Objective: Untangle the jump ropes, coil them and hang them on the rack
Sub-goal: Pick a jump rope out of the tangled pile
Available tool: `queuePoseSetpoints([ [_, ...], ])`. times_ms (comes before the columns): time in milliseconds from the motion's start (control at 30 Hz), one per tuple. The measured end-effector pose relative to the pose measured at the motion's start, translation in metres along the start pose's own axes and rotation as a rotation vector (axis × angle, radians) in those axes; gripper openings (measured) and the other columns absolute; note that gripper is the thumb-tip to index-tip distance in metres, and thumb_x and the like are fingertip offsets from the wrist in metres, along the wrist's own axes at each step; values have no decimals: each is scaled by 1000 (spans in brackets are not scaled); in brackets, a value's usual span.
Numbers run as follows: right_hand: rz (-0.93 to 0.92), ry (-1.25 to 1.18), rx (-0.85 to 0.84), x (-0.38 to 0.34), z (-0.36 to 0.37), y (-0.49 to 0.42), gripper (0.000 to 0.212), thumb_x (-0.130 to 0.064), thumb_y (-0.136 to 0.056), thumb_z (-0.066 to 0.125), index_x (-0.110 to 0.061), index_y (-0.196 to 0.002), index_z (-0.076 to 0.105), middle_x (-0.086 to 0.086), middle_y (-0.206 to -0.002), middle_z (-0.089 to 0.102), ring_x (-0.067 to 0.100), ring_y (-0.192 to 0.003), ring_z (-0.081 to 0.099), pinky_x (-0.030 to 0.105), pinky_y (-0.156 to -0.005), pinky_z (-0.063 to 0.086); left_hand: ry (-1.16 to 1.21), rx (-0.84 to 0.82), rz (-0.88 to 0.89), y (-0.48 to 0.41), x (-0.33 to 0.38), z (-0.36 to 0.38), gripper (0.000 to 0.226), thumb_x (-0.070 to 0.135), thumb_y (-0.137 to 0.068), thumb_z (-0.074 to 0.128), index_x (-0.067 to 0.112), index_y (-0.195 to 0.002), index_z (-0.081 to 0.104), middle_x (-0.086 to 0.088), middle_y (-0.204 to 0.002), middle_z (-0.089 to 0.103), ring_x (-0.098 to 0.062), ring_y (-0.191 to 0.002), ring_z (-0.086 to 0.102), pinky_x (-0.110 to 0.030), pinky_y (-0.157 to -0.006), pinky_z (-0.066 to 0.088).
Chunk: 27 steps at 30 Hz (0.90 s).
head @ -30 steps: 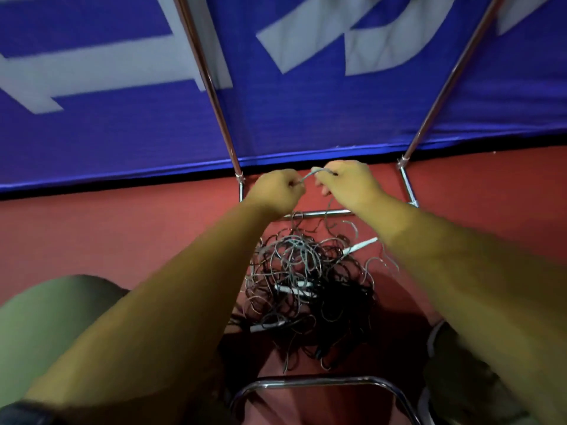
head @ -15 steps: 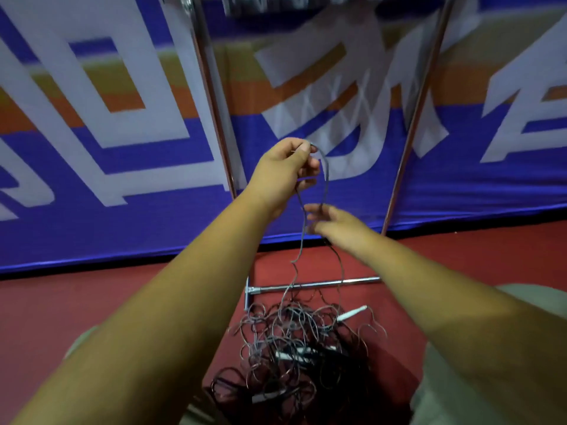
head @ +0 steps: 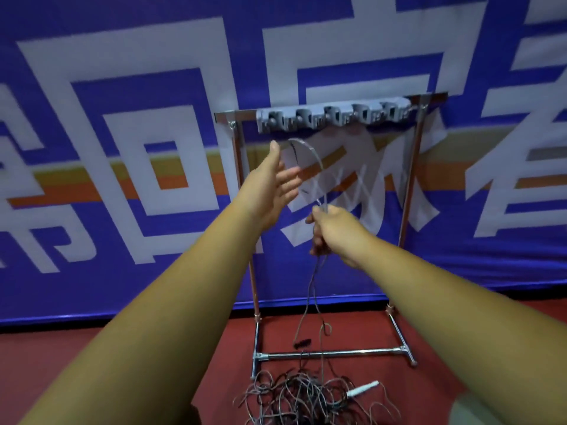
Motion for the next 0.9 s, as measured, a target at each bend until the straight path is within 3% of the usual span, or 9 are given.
queuePoseSetpoints([
  [67, -22, -154, 8, -29, 1, -5, 29, -28, -117, 38, -11, -99, 54, 0, -57, 36, 15, -47, 32, 33, -53, 41, -90, -65, -80, 9, -13, -4, 97, 82, -95, 39, 9, -158, 35, -14, -130, 72, -26, -119, 68, -44, -108, 49],
  [200, 3, -432, -52, -78, 12, -12, 30, -31, -118, 36, -14, -96, 49, -6, -50, 32, 12, -44, 25, 29, -53, 31, -344, -348, -254, 37, -64, 2, 90, 90, -90, 28, 19, -135, 58, 7, -113, 77, -21, -124, 63, -36, -94, 41],
  [300, 9, -602, -103, -107, 18, -14, 30, -31, -118, 36, -16, -95, 50, -8, -51, 33, 11, -43, 26, 28, -52, 31, -577, -452, -175, 57, -89, 0, 50, 56, -107, 49, 17, -136, 64, -2, -121, 77, -7, -117, 69, -33, -99, 43],
  [367, -9, -697, -101, -121, 18, -13, 31, -29, -118, 36, -15, -95, 51, -7, -53, 34, 10, -43, 28, 28, -53, 32, -645, -473, -137, 61, -99, -3, 35, 35, -111, 52, 5, -116, 70, -11, -109, 78, -20, -113, 73, -41, -108, 51],
  [433, -17, -696, -66, -127, 15, -11, 30, -28, -117, 38, -12, -98, 55, -6, -57, 39, 11, -47, 36, 30, -56, 39, -552, -462, -191, 67, -102, -6, 33, 31, -113, 49, 6, -100, 66, -11, -88, 71, -34, -102, 75, -52, -108, 53],
  [533, 17, -486, -10, -115, 8, -15, 33, -39, -112, 49, -9, -105, 62, 2, -76, 63, 18, -67, 62, 35, -68, 55, -390, -395, -236, 66, -93, -9, 31, 35, -113, 48, 13, -93, 59, -1, -69, 49, -24, -69, 66, -54, -89, 61],
  [700, 211, -202, -117, -37, -3, -25, 102, -92, -91, 31, -4, -133, 61, 17, -121, 76, 35, -112, 72, 49, -102, 57, -126, -211, -336, 51, -72, -11, 29, 33, -113, 44, 18, -91, 54, 4, -63, 34, -11, -53, 39, -39, -71, 59],
  [833, 373, -252, -273, 49, 11, -19, 122, -102, -80, 12, -6, -127, 70, 9, -105, 76, 34, -91, 72, 48, -94, 52, 152, -115, -464, 32, -79, -15, 32, 28, -114, 38, 18, -85, 50, 7, -58, 31, -8, -48, 37, -35, -72, 53],
  [900, 398, -237, -319, 86, 23, -9, 115, -100, -82, 11, -11, -117, 74, 13, -107, 78, 43, -102, 70, 50, -102, 48, 249, -53, -490, 21, -92, -21, 30, 21, -112, 38, 16, -85, 50, 6, -59, 32, -10, -50, 41, -41, -78, 55],
])
Point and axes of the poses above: each hand's wrist, its own y-axis away from the middle knuckle, its own z-axis out of the palm, x = y × z, the point moved 6 cm from there along -y, towards the middle knuckle
